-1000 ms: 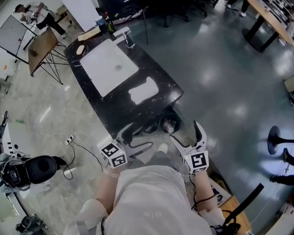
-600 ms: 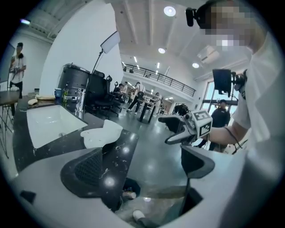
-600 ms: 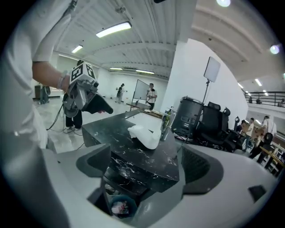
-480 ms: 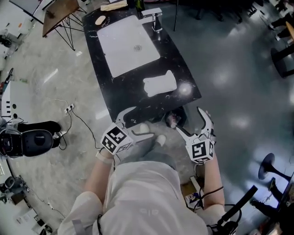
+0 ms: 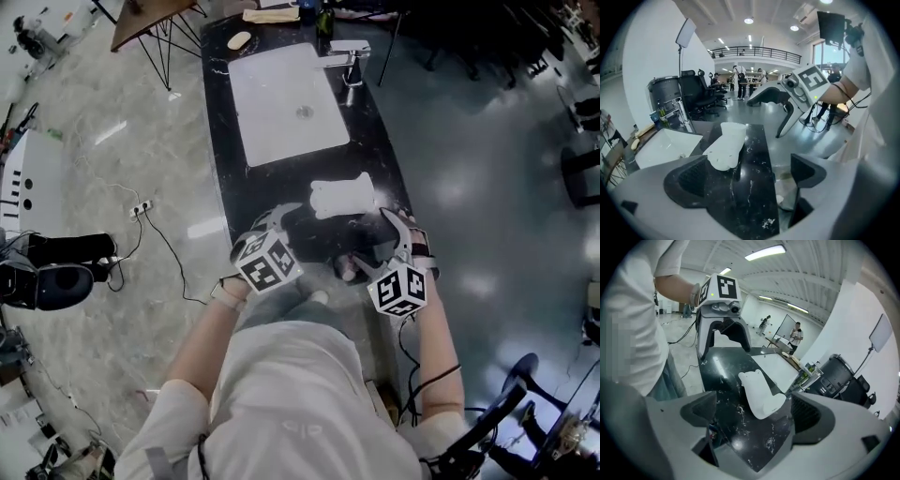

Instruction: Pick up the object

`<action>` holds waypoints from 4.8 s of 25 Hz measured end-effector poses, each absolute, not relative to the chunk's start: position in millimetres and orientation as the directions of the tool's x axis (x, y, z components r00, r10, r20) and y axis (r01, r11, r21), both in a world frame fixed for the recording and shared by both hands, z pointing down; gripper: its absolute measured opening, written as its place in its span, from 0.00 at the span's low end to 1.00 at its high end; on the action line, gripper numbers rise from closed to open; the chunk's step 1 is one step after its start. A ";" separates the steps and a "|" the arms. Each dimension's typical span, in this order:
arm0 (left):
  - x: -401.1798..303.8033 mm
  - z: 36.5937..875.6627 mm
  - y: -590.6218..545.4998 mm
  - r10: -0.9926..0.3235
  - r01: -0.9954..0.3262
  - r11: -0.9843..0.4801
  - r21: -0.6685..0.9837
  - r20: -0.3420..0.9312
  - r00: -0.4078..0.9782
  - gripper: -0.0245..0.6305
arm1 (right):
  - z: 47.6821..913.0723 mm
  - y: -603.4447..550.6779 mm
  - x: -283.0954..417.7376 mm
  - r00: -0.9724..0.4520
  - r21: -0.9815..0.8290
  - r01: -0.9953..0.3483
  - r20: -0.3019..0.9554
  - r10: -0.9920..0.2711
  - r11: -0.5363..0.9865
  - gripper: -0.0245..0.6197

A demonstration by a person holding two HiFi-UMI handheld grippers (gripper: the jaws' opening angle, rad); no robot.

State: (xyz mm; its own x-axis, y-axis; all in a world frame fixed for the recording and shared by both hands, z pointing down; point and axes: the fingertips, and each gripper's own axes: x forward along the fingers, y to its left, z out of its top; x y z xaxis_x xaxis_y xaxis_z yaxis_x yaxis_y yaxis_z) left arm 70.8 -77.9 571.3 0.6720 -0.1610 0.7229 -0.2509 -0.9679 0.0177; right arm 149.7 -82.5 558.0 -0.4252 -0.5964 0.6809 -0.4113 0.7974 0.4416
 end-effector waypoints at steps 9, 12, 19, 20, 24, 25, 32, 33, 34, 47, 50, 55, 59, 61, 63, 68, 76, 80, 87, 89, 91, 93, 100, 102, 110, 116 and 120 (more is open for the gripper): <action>89.6 590.1 -120.9 -0.083 -0.094 -0.995 -0.036 0.821 0.565 0.85 | 573.9 -130.9 122.2 -0.416 0.396 -0.182 0.799 -0.436 0.900 0.76; 97.3 595.7 -128.9 -0.041 -0.055 -0.998 -0.013 0.840 0.541 0.85 | 585.9 -136.3 116.2 -0.395 0.344 -0.105 0.847 -0.357 0.933 0.76; 103.4 614.5 -148.2 0.008 0.001 -1.000 0.009 0.876 0.482 0.85 | 618.9 -150.4 121.2 -0.295 0.240 0.020 0.929 -0.224 0.971 0.76; 104.6 616.7 -149.7 0.016 0.012 -1.000 0.012 0.879 0.476 0.85 | 622.2 -154.1 121.8 -0.284 0.229 0.026 0.935 -0.213 0.973 0.76; 110.6 626.3 -153.0 0.046 0.042 -0.999 0.030 0.887 0.460 0.85 | 634.2 -166.2 120.0 -0.247 0.192 0.048 0.953 -0.174 0.980 0.76; 112.6 628.8 -153.5 0.053 0.046 -0.998 0.036 0.886 0.460 0.85 | 637.0 -167.3 118.8 -0.238 0.181 0.057 0.957 -0.163 0.982 0.76; 117.3 647.6 -158.0 0.082 0.064 -0.996 0.060 0.895 0.438 0.85 | 655.6 -177.9 117.1 -0.180 0.151 0.097 0.975 -0.132 0.984 0.76; 117.8 650.2 -159.5 0.081 0.066 -0.996 0.058 0.896 0.437 0.85 | 656.0 -179.7 115.9 -0.182 0.142 0.093 0.975 -0.124 0.985 0.76; 118.1 653.0 -161.0 0.079 0.070 -0.996 0.054 0.898 0.433 0.85 | 656.2 -180.9 114.8 -0.182 0.132 0.091 0.977 -0.113 0.987 0.76; 126.0 661.7 -160.4 0.148 0.123 -0.987 0.104 0.887 0.437 0.85 | 660.7 -183.7 116.9 -0.107 0.068 0.126 0.993 -0.055 0.990 0.76; 127.8 666.0 -156.6 0.166 0.140 -0.983 0.116 0.887 0.430 0.87 | 662.8 -182.8 117.3 -0.092 0.070 0.139 0.994 -0.057 0.988 0.76; 130.2 667.6 -155.1 0.194 0.140 -0.979 0.146 0.877 0.440 0.90 | 663.7 -183.8 117.7 -0.080 0.059 0.157 0.996 -0.046 0.986 0.77; 131.3 669.9 -155.8 0.203 0.144 -0.977 0.156 0.878 0.432 0.92 | 665.4 -186.8 117.3 -0.091 0.070 0.166 0.994 -0.056 0.984 0.79; 132.3 670.4 -155.9 0.212 0.139 -0.976 0.167 0.873 0.439 0.93 | 666.6 -188.7 116.9 -0.094 0.084 0.168 0.993 -0.069 0.982 0.80; 132.5 670.9 -156.1 0.215 0.135 -0.976 0.173 0.872 0.440 0.93 | 667.8 -190.2 116.1 -0.101 0.095 0.166 0.992 -0.079 0.981 0.81; 133.3 673.0 -156.2 0.224 0.129 -0.974 0.185 0.867 0.446 0.93 | 671.3 -192.7 115.8 -0.111 0.120 0.162 0.988 -0.103 0.979 0.84; 135.0 671.1 -156.6 0.221 0.121 -0.975 0.186 0.858 0.464 0.93 | 671.3 -193.5 117.0 -0.101 0.130 0.171 0.988 -0.114 0.977 0.84; 134.7 672.6 -156.7 0.200 0.119 -0.979 0.163 0.864 0.462 0.93 | 671.4 -193.3 116.2 -0.106 0.155 0.173 0.985 -0.138 0.973 0.84; 136.5 673.4 -157.8 0.172 0.119 -0.984 0.130 0.866 0.470 0.93 | 671.8 -194.6 117.7 -0.103 0.194 0.174 0.979 -0.178 0.965 0.84; 136.7 673.7 -156.7 0.157 0.123 -0.986 0.112 0.868 0.472 0.93 | 671.3 -193.9 117.8 -0.101 0.218 0.172 0.974 -0.202 0.961 0.84; 137.0 673.5 -156.7 0.153 0.128 -0.986 0.104 0.866 0.477 0.93 | 671.1 -194.0 117.8 -0.098 0.229 0.174 0.972 -0.215 0.958 0.84; 136.9 673.2 -157.2 0.155 0.131 -0.986 0.105 0.863 0.481 0.93 | 670.9 -193.5 117.4 -0.093 0.236 0.181 0.971 -0.222 0.955 0.84; 136.0 672.3 -150.0 0.134 0.145 -0.987 0.071 0.862 0.489 0.93 | 669.4 -183.7 117.4 -0.060 0.283 0.186 0.959 -0.276 0.941 0.82; 135.4 672.1 -149.2 0.106 0.136 -0.990 0.043 0.860 0.498 0.93 | 667.1 -183.3 117.0 -0.049 0.313 0.201 0.950 -0.310 0.928 0.82; 126.7 667.5 -146.0 0.015 0.157 -0.985 -0.065 0.887 0.462 0.93 | 657.1 -179.8 109.7 -0.079 0.442 0.165 0.897 -0.434 0.882 0.82; 114.1 646.7 -154.8 -0.080 0.180 -0.968 -0.176 0.893 0.443 0.93 | 631.0 -188.2 99.0 -0.084 0.549 0.133 0.836 -0.542 0.825 0.82; 107.1 617.3 -167.9 -0.177 0.168 -0.946 -0.278 0.874 0.452 0.93 | 597.4 -199.6 91.8 -0.079 0.631 0.146 0.775 -0.627 0.762 0.82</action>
State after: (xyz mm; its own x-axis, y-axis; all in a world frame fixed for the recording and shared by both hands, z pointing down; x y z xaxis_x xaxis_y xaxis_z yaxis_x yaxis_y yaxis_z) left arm 107.1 -167.9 617.3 0.4521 -0.1769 0.8743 0.1679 -0.9457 -0.2782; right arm 91.8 -199.6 597.4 -0.0788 -0.6271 0.7750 0.1461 0.7617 0.6312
